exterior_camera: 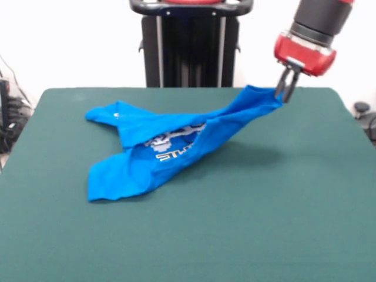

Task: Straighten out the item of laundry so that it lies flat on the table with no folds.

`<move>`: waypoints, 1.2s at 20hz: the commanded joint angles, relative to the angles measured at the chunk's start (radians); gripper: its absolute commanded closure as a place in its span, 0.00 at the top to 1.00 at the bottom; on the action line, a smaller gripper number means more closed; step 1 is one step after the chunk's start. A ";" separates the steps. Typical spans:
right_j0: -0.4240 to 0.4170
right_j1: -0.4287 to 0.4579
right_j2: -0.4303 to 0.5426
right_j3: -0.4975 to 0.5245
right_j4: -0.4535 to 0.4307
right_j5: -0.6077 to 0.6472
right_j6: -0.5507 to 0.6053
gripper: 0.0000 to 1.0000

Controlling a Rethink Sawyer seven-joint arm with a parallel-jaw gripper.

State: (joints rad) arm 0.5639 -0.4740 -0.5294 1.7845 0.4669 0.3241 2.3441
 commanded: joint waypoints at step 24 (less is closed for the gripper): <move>-0.134 -0.021 -0.080 -0.248 -0.105 0.259 0.213 1.00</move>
State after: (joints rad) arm 0.4850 -0.5369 -0.6324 1.5085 0.4446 0.6100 2.5034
